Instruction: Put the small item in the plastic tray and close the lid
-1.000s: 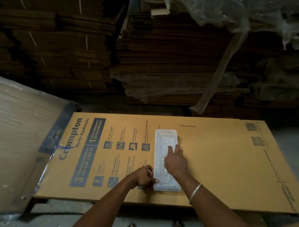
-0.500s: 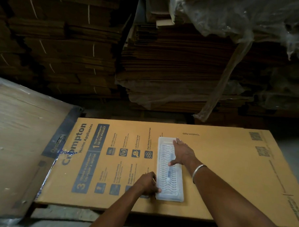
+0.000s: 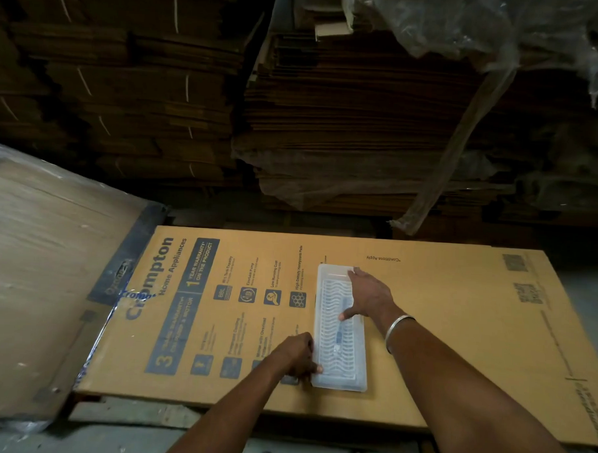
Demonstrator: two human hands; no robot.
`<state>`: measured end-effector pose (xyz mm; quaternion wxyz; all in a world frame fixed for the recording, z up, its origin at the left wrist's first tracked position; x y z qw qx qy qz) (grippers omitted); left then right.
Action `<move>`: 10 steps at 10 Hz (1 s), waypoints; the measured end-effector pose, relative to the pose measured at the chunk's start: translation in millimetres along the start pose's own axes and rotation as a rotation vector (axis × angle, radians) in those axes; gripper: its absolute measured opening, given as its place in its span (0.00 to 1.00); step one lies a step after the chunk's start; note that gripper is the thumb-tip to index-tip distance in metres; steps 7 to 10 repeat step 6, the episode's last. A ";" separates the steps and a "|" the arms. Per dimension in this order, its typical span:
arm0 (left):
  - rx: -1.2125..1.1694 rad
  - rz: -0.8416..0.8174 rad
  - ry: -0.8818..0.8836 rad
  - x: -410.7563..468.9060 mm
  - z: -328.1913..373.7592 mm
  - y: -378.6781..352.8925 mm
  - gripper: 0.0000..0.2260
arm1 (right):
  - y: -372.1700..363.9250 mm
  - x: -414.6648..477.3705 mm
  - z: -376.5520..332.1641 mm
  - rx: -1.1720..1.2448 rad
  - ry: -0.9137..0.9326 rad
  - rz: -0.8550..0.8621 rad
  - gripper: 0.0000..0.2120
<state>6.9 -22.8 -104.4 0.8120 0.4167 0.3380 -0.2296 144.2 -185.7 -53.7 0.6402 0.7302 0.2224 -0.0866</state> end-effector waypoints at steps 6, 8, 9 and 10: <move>-0.006 0.175 -0.094 -12.6 44.5 62.9 0.20 | 10.6 -14.9 4.7 0.069 0.020 0.180 0.46; -0.006 0.175 -0.094 -12.6 44.5 62.9 0.20 | 10.6 -14.9 4.7 0.069 0.020 0.180 0.46; -0.006 0.175 -0.094 -12.6 44.5 62.9 0.20 | 10.6 -14.9 4.7 0.069 0.020 0.180 0.46; -0.006 0.175 -0.094 -12.6 44.5 62.9 0.20 | 10.6 -14.9 4.7 0.069 0.020 0.180 0.46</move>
Point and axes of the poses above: each hand's wrist, its own x-axis towards the middle knuckle, its own y-axis out of the back of the hand, z = x × y, the point moved 7 cm from there along x, towards the middle knuckle, and after that the axes turned 2 degrees about z, right-handed, at the moved point
